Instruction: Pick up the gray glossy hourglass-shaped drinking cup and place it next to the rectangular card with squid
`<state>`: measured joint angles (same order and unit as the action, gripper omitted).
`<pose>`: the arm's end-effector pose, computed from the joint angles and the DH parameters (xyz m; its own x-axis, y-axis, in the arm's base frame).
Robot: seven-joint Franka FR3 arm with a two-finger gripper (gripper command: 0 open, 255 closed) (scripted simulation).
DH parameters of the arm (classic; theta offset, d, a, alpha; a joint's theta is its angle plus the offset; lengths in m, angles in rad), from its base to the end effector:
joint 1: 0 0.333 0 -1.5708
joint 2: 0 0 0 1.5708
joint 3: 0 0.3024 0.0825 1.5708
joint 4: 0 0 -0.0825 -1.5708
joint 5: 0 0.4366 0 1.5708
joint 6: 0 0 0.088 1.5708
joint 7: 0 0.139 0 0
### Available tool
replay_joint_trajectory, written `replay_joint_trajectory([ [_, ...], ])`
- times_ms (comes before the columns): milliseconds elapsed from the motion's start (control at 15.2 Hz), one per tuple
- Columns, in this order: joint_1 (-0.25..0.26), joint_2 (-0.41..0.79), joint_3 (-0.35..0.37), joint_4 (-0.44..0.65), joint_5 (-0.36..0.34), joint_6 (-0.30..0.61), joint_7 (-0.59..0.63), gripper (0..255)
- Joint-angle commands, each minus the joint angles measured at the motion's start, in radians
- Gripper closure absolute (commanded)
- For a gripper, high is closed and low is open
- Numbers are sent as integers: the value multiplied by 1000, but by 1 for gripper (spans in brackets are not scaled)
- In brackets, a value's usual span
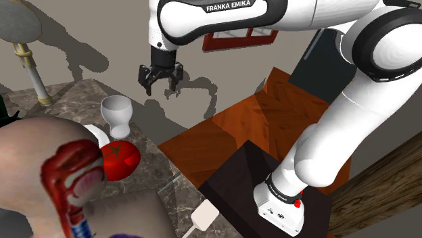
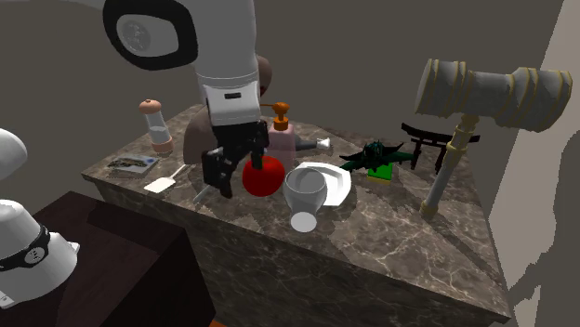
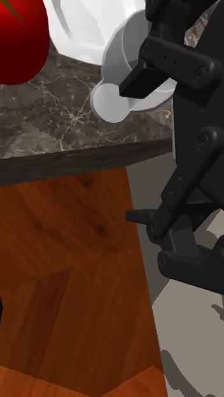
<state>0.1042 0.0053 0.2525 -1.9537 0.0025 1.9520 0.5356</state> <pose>0.5682 0.2119 0.4065 0.9838 -0.1789 -0.0077 -0.1789 -0.9839 0.0004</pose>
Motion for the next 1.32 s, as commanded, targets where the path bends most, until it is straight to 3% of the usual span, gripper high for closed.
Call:
replay_joint_trajectory([
  [0,12,83,11,69,-28,8,35,0],
  [528,88,386,19,367,-130,-15,145,0],
  [990,88,414,13,304,-141,74,152,0],
  [1254,88,414,13,304,-141,74,152,0],
])
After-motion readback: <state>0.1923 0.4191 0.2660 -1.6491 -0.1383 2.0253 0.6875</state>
